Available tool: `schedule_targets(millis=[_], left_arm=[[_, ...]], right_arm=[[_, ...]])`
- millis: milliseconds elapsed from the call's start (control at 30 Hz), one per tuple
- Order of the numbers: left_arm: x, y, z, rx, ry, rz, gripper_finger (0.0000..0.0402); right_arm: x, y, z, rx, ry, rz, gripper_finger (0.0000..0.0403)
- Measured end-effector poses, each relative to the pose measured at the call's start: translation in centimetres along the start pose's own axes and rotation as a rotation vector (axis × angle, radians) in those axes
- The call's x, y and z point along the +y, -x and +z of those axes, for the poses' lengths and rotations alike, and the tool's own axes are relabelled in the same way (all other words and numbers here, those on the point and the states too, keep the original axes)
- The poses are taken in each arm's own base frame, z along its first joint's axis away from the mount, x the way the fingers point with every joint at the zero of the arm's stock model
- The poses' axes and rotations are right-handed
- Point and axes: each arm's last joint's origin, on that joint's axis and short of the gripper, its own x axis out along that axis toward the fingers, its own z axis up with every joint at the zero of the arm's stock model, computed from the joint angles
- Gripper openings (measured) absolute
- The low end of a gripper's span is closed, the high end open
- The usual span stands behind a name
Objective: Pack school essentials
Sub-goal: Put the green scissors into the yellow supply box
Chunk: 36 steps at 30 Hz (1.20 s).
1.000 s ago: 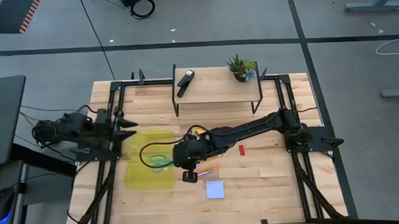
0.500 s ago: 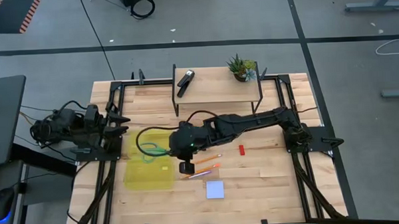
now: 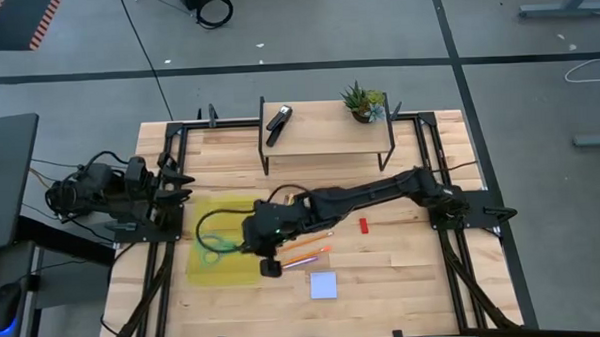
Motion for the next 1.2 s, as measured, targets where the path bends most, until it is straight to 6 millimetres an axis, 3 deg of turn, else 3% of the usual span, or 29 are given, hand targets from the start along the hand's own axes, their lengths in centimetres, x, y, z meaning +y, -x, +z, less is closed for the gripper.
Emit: schedule_targets(millis=[300, 667, 900, 1200], left_arm=[[0.1, 0.4, 0.1, -0.021, 0.005, -0.004, 0.0153], [0.1, 0.5, 0.1, -0.018, 0.011, -0.003, 0.0153], [0.1, 0.5, 0.1, -0.018, 0.012, -0.003, 0.0145], [0.1, 0.5, 0.0, -0.002, 0.027, 0.000, 0.0151]], right_arm=[[-0.1, -4.8, -1.1, -0.107, 0.026, 0.101, 0.0071], [-2.0, -11.2, -4.9, -0.122, 0.042, 0.090, 0.0071], [-4.2, -15.1, -8.6, -0.050, 0.005, 0.060, 0.0071], [-5.1, -15.2, -10.6, 0.130, 0.003, -0.029, 0.0071]])
